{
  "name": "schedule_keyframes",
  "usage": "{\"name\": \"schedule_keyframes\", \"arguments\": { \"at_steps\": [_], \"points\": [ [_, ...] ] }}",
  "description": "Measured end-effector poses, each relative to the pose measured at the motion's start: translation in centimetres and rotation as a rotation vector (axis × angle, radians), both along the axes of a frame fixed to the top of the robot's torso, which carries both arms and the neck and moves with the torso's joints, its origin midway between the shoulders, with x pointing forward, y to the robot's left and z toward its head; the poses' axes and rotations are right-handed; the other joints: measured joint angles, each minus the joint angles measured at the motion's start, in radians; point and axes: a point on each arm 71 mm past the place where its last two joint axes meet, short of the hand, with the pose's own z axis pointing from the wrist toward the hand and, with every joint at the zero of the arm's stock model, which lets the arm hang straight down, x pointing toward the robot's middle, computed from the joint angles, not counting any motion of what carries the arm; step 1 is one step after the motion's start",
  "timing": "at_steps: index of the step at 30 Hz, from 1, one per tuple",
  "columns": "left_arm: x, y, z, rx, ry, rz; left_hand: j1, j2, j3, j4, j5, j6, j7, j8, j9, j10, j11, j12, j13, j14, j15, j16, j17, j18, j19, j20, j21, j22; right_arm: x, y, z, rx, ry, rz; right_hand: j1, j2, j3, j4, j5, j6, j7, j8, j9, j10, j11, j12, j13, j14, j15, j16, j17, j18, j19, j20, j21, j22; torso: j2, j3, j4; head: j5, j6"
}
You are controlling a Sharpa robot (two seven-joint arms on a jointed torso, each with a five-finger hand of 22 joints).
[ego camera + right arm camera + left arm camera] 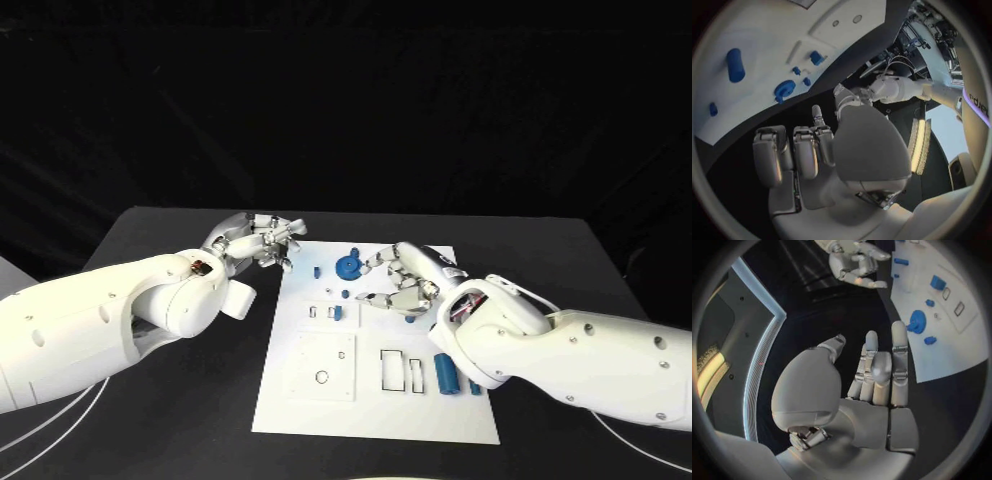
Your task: Assemble the parts on the task board
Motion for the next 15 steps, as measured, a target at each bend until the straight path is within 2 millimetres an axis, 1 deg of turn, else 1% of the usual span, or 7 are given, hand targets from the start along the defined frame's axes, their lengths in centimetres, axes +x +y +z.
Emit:
{"name": "schedule_keyframes", "arguments": {
  "at_steps": [2,5,6,7,10,12,15],
  "points": [
    [0.1,-0.4,-0.3,0.075,0.024,-0.043,-0.006,0.022,-0.037,0.036,0.000,-0.029,-0.008,0.085,0.053,-0.065,-0.007,0.174,0.127,0.035,-0.003,0.075,0.092,0.000,-0.019,-0.002,0.129,0.123,0.2,-1.1,1.0,0.036,0.009,-0.008,0.000,0.000,0.000,0.000,0.000,0.000,0.000,0.001,0.000,0.000,0.000,-0.003,0.000,0.000,0.000,0.000,0.000,0.000,0.000,0.000,-0.004,0.000,-0.001,0.0008,-0.0016,0.001,0.000],
    [0.5,-1.4,-0.2,0.197,0.045,-0.119,-0.025,0.042,-0.066,0.042,0.000,-0.036,-0.013,0.145,0.090,-0.058,-0.015,0.296,0.232,0.065,-0.010,0.127,0.167,0.000,-0.003,-0.008,0.231,0.239,0.4,-2.6,2.1,0.075,0.021,-0.023,0.003,0.003,0.000,0.000,0.000,0.000,0.000,0.001,0.001,0.000,0.000,-0.003,0.000,0.000,0.000,0.000,0.000,0.000,0.000,0.000,-0.004,0.000,-0.003,0.0021,-0.0044,0.001,-0.002],
    [0.6,-1.7,-0.1,0.235,0.049,-0.142,-0.033,0.049,-0.078,0.044,0.000,-0.030,-0.019,0.165,0.104,-0.031,-0.020,0.347,0.286,0.070,-0.015,0.145,0.185,-0.009,0.016,-0.010,0.267,0.285,0.5,-2.9,2.3,0.084,0.025,-0.028,0.003,0.002,0.000,0.000,0.000,0.000,0.000,0.001,0.001,0.000,0.000,-0.003,0.001,0.000,0.000,0.000,0.000,0.000,0.000,0.000,-0.004,0.000,-0.004,0.0030,-0.0057,0.001,-0.004],
    [0.7,-2.1,0.0,0.272,0.053,-0.165,-0.038,0.054,-0.084,0.044,0.000,-0.027,-0.022,0.177,0.113,-0.018,-0.023,0.374,0.315,0.070,-0.015,0.155,0.190,-0.016,0.025,-0.012,0.287,0.309,0.5,-3.3,2.5,0.092,0.030,-0.034,0.003,0.002,0.000,0.000,0.004,0.002,-0.002,0.001,0.001,0.000,0.000,-0.003,0.001,0.000,0.000,0.000,0.000,0.000,0.000,0.000,-0.004,0.000,-0.005,0.0035,-0.0067,0.002,-0.005],
    [1.1,-2.9,0.3,0.398,0.062,-0.227,-0.051,0.068,-0.103,0.044,0.000,-0.023,-0.033,0.213,0.141,0.025,-0.033,0.449,0.399,0.073,-0.018,0.182,0.194,-0.018,0.053,-0.020,0.342,0.384,0.8,-4.4,2.9,0.111,0.045,-0.054,0.003,0.002,0.000,0.000,0.004,0.003,-0.003,0.005,0.001,0.000,0.000,-0.003,0.001,0.000,0.000,0.000,0.000,0.000,0.000,0.000,-0.004,0.000,-0.007,0.0052,-0.0089,0.005,-0.008],
    [1.5,-3.5,0.6,0.482,0.067,-0.260,-0.056,0.073,-0.108,0.046,0.000,-0.020,-0.036,0.225,0.152,0.036,-0.038,0.472,0.426,0.069,-0.022,0.189,0.194,-0.031,0.061,-0.023,0.361,0.408,1.1,-5.1,3.1,0.119,0.054,-0.070,0.003,0.002,0.000,0.000,0.004,0.003,-0.003,0.005,0.001,0.000,0.000,-0.003,0.001,0.000,0.000,0.000,0.000,0.000,0.000,0.000,-0.004,0.000,-0.009,0.0069,-0.0095,0.007,-0.010],
    [2.0,-4.3,0.9,0.582,0.076,-0.295,-0.060,0.077,-0.114,0.048,0.000,-0.024,-0.039,0.229,0.160,0.038,-0.039,0.482,0.439,0.073,-0.025,0.189,0.194,-0.031,0.061,-0.023,0.369,0.421,1.4,-6.1,3.1,0.125,0.064,-0.094,0.003,0.002,0.000,0.000,0.004,0.003,-0.003,0.005,0.001,0.000,0.000,-0.003,0.001,0.000,0.000,0.000,0.000,0.000,0.000,0.000,-0.004,0.000,-0.012,0.0091,-0.0100,0.010,-0.013]
  ]
}}
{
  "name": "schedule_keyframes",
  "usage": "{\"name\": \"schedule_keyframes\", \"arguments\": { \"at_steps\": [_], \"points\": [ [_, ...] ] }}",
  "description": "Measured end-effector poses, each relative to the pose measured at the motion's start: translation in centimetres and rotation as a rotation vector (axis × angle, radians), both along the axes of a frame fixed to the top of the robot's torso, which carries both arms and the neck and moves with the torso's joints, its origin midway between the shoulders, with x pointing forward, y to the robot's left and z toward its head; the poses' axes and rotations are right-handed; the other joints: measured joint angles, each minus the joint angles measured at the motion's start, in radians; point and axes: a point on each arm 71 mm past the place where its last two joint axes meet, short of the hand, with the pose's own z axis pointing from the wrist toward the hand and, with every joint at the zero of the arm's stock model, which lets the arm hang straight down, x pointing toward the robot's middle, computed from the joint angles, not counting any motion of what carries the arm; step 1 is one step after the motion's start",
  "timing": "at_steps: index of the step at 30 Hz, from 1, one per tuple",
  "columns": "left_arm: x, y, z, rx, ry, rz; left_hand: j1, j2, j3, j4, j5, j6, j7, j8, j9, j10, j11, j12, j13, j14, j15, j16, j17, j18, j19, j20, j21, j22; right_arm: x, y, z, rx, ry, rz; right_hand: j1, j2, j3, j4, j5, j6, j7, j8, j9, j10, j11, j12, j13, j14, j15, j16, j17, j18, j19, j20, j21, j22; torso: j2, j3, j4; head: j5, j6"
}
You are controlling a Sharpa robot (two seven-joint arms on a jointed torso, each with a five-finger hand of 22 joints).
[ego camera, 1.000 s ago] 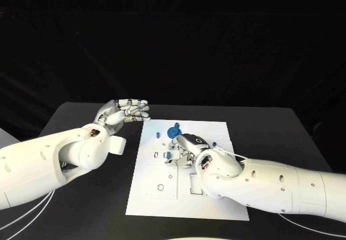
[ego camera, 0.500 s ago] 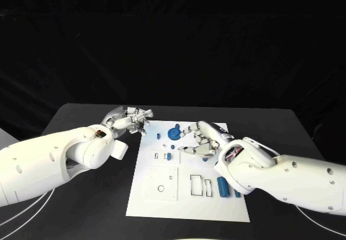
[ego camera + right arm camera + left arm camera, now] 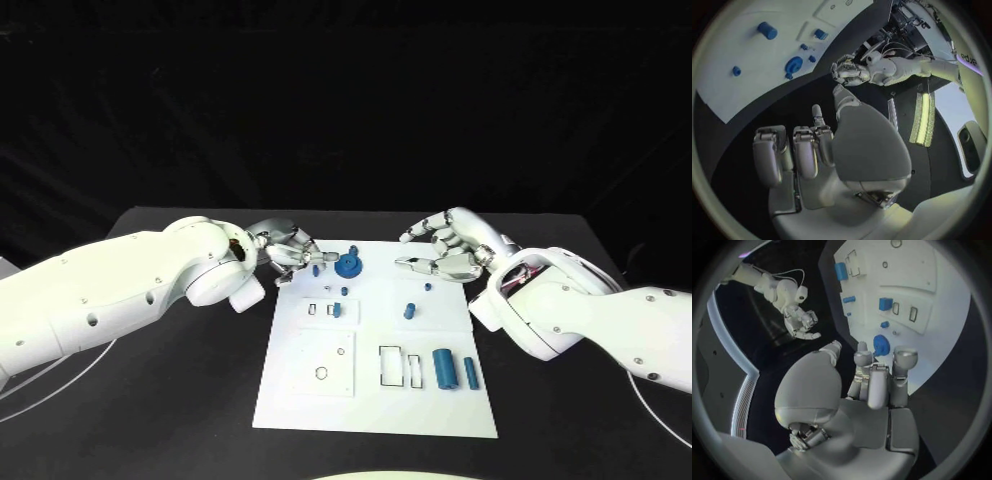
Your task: Assemble the parts on the task board
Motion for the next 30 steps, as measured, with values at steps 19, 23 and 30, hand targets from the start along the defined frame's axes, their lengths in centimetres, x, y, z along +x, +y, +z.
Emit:
{"name": "schedule_keyframes", "arguments": {
  "at_steps": [19,23,30],
  "points": [
    [1.3,-3.4,-1.5,0.381,0.073,-0.164,-0.038,0.019,-0.029,-0.001,0.000,-0.007,-0.007,0.015,0.022,0.003,-0.003,0.012,0.018,0.000,0.000,0.009,0.000,0.000,0.004,-0.004,0.022,0.031,1.0,-1.5,-0.2,0.013,0.042,-0.049,0.000,0.000,0.000,0.000,0.004,0.000,0.000,0.000,0.001,0.000,0.000,0.000,0.000,0.000,0.000,0.000,0.001,0.000,0.000,0.000,0.000,0.000,-0.004,0.0031,-0.0002,0.004,-0.017],
    [1.3,-4.1,-1.9,0.416,0.089,-0.191,-0.038,0.019,-0.029,-0.001,0.000,-0.007,-0.007,0.015,0.022,0.003,-0.003,0.015,0.018,0.000,0.000,0.010,0.000,0.000,0.004,-0.004,0.022,0.032,1.1,-1.6,-0.2,0.014,0.045,-0.053,0.000,0.000,0.000,0.000,0.004,0.000,0.000,0.000,0.001,0.000,0.000,-0.006,0.000,0.000,0.000,0.000,0.001,0.000,0.000,0.000,-0.004,0.000,-0.003,0.0024,-0.0006,0.002,-0.018],
    [1.3,-4.9,-2.3,0.445,0.106,-0.223,-0.044,0.025,-0.029,-0.001,0.000,-0.007,-0.007,0.017,0.025,0.003,-0.003,0.015,0.019,0.000,0.000,0.010,0.000,0.000,0.007,0.000,0.027,0.035,1.2,-1.6,-0.2,0.014,0.048,-0.057,0.000,0.000,0.000,0.000,0.004,0.000,0.000,0.000,0.001,0.000,0.000,-0.006,0.000,0.000,0.000,0.000,0.001,0.000,0.000,0.000,-0.004,0.000,-0.003,0.0019,-0.0002,0.000,-0.023]
  ]
}}
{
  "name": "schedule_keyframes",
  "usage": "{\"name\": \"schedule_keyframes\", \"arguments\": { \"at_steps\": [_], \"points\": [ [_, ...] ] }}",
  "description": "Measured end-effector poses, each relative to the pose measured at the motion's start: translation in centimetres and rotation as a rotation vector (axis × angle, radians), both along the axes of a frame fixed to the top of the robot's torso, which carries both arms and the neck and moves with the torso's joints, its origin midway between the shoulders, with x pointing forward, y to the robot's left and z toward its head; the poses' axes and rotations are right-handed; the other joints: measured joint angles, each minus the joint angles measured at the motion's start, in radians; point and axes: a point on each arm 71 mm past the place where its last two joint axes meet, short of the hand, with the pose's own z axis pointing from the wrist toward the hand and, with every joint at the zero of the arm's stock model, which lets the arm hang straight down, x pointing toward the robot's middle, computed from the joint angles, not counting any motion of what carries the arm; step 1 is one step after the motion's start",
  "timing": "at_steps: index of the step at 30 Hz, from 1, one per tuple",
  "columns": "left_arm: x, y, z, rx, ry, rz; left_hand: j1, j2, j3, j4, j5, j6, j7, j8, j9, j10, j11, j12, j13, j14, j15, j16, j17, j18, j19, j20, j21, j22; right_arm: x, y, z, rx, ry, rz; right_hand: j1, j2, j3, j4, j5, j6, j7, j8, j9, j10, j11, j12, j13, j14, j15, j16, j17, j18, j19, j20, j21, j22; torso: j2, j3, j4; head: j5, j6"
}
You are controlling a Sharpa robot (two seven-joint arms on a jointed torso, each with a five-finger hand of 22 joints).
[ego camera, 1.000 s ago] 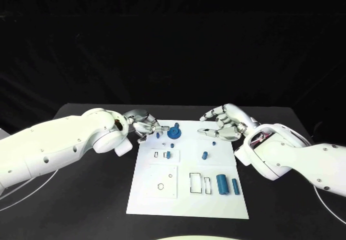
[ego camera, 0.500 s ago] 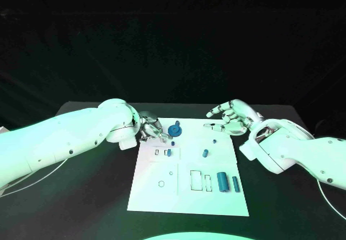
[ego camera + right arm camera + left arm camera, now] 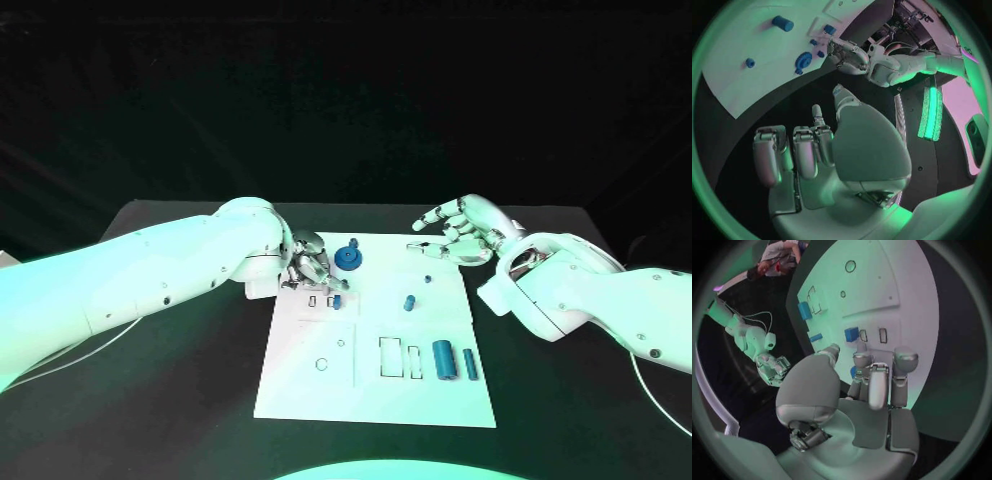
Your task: Assemble the parts on the task board
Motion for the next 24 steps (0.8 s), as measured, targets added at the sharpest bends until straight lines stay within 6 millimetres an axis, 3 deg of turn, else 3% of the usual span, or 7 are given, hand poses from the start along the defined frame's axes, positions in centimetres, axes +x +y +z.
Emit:
{"name": "schedule_keyframes", "arguments": {
  "at_steps": [11,24],
  "points": [
    [-0.01,-0.61,-0.35,0.024,0.025,-0.026,0.004,0.004,-0.003,-0.003,0.005,0.000,0.000,0.008,0.008,0.000,0.000,0.005,0.005,0.000,0.000,0.005,0.000,0.000,0.000,0.000,0.008,0.008,0.10,0.10,-0.04,-0.001,0.005,-0.004,0.000,0.000,0.000,0.000,0.004,0.000,0.000,0.000,0.000,0.000,0.000,0.000,0.000,0.000,0.000,0.000,0.000,0.000,0.000,0.000,0.000,0.000,-0.001,0.0000,0.0007,-0.001,-0.007],
    [0.20,-0.94,-0.68,0.041,0.045,-0.038,0.032,0.030,-0.002,-0.003,0.005,-0.007,0.000,0.008,0.018,0.000,0.000,0.014,0.014,0.000,0.000,0.013,0.000,0.000,0.000,0.000,0.019,0.023,0.14,0.24,-0.09,-0.001,0.010,-0.003,0.000,0.000,0.000,0.000,0.004,0.000,0.000,0.004,0.000,0.000,0.000,0.000,0.000,0.000,0.000,0.000,0.000,0.000,0.000,0.000,0.000,0.000,-0.001,-0.0001,0.0000,-0.004,-0.012]
  ]
}}
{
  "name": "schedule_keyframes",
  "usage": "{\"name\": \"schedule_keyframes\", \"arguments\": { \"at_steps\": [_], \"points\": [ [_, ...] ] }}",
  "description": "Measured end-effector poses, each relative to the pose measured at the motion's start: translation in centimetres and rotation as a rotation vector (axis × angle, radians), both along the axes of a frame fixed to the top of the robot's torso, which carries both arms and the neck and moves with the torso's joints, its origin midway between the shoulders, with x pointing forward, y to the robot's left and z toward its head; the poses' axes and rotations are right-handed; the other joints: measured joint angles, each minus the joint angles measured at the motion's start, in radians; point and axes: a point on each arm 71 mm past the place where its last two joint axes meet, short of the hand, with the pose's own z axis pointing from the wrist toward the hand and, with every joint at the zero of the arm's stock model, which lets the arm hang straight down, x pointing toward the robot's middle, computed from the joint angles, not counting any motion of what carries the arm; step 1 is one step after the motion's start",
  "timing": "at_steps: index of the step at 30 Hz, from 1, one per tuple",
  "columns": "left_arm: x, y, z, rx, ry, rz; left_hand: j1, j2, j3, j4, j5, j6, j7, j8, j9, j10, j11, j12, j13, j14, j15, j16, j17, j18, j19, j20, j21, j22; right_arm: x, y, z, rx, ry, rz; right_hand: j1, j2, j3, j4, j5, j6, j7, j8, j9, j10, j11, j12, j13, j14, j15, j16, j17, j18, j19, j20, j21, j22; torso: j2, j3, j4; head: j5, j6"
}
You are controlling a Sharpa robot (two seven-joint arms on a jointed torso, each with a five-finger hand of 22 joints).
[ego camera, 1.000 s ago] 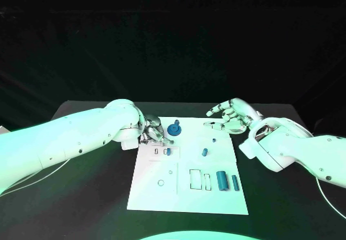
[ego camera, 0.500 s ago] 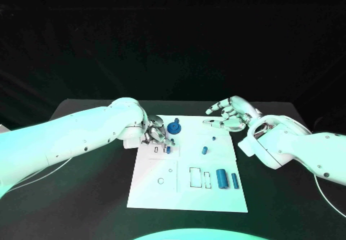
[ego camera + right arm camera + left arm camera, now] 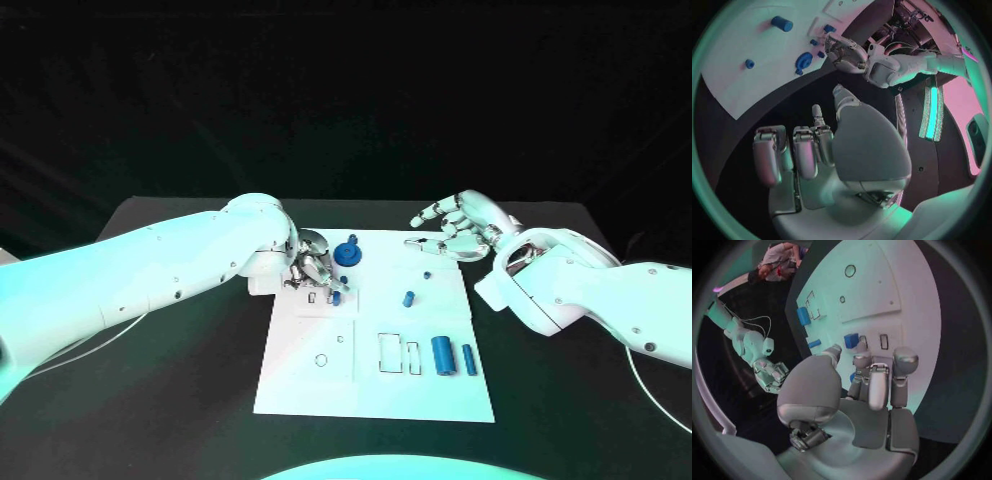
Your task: Assemble the parts on the task board
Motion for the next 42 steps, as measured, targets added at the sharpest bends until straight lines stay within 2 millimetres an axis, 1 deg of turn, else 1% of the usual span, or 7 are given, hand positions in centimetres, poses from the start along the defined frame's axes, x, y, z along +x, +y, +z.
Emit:
{"name": "schedule_keyframes", "arguments": {
  "at_steps": [23,30,34,35,36,40,42],
  "points": [
    [-0.11,-0.26,-0.41,0.008,0.033,-0.015,0.060,0.003,0.034,-0.005,0.000,0.006,-0.005,0.014,0.020,0.006,-0.006,0.010,0.011,0.000,-0.007,0.004,0.000,0.000,0.000,0.000,0.013,0.016,0.15,0.30,-0.12,-0.003,0.009,0.005,0.000,0.000,0.003,-0.003,0.005,0.003,-0.003,0.000,0.001,0.000,0.000,0.000,0.000,0.000,0.000,0.000,0.000,0.000,0.000,0.000,0.000,0.000,-0.001,0.0010,0.0012,-0.002,-0.012],
    [-0.12,-0.34,-0.33,0.000,0.041,-0.015,0.175,-0.011,0.207,-0.048,0.001,-0.002,-0.020,0.025,0.049,0.013,-0.013,0.010,0.013,-0.001,-0.020,0.008,0.000,0.000,0.003,-0.004,0.028,0.028,0.17,0.32,-0.14,-0.004,0.010,0.005,0.000,0.000,0.003,-0.003,0.009,0.003,-0.003,0.000,0.001,0.000,0.000,0.000,0.000,0.000,0.000,0.000,0.000,0.000,0.000,0.000,0.000,0.000,-0.001,0.0008,0.0002,-0.001,-0.013],
    [-0.18,-0.36,-0.42,-0.008,0.051,-0.011,0.174,-0.050,0.291,0.013,0.004,-0.010,-0.024,0.048,0.050,0.020,-0.020,0.008,0.012,-0.001,-0.020,0.012,0.000,-0.016,0.000,-0.008,0.035,0.036,0.19,0.33,-0.15,-0.004,0.010,0.005,0.000,0.000,0.003,-0.003,0.019,0.003,-0.003,0.004,0.001,0.000,0.000,0.000,0.000,0.000,0.000,0.000,0.000,0.000,0.000,0.000,0.000,0.000,-0.001,0.0006,0.0001,-0.001,-0.014],
    [-0.19,-0.36,-0.46,-0.010,0.053,-0.010,0.166,-0.058,0.305,0.024,0.004,-0.014,-0.022,0.056,0.087,0.020,-0.020,0.005,0.012,-0.002,-0.020,0.012,0.000,-0.016,0.000,-0.008,0.035,0.038,0.19,0.33,-0.15,-0.004,0.010,0.005,0.004,0.004,0.003,-0.003,0.021,0.003,-0.003,0.004,0.001,0.000,0.000,0.000,0.000,0.000,0.000,0.000,0.000,0.000,0.000,0.000,0.000,0.000,-0.001,0.0006,0.0001,-0.001,-0.014],
    [-0.20,-0.36,-0.48,-0.012,0.055,-0.008,0.149,-0.075,0.403,-0.047,0.004,-0.020,-0.019,0.057,0.099,0.024,-0.020,0.005,0.012,-0.002,-0.020,0.012,0.000,-0.016,0.000,-0.008,0.040,0.040,0.20,0.32,-0.15,-0.004,0.011,0.005,0.004,0.004,0.003,-0.003,0.021,0.003,-0.003,0.004,0.001,0.000,0.000,0.000,0.000,0.000,0.000,0.000,0.000,0.000,0.000,0.000,0.000,0.000,-0.001,0.0006,0.0004,-0.002,-0.014],
    [-0.21,-0.32,-0.48,-0.022,0.062,-0.001,0.106,-0.092,0.427,-0.029,0.012,-0.021,-0.018,0.076,0.101,0.031,-0.020,0.005,0.012,-0.002,-0.020,0.012,0.000,-0.016,0.000,-0.008,0.045,0.046,0.22,0.32,-0.17,-0.005,0.011,0.005,0.004,0.004,0.009,-0.003,0.025,0.003,-0.003,0.004,0.001,0.000,0.000,0.000,0.000,0.000,0.000,0.000,0.001,0.000,0.000,0.000,0.000,0.000,-0.001,0.0007,0.0007,-0.002,-0.015],
    [-0.21,-0.19,-0.48,-0.028,0.064,0.005,0.083,-0.099,0.470,-0.059,0.021,-0.022,-0.018,0.079,0.131,0.036,-0.018,0.005,0.015,-0.002,-0.020,0.016,0.000,-0.016,0.003,-0.011,0.045,0.049,0.24,0.31,-0.17,-0.005,0.011,0.004,0.004,0.004,0.009,-0.003,0.025,0.003,-0.003,0.004,0.001,0.000,0.000,0.000,0.000,0.000,0.000,0.000,0.001,0.000,0.000,0.000,0.000,0.000,-0.001,0.0009,0.0008,-0.002,-0.015]
  ]
}}
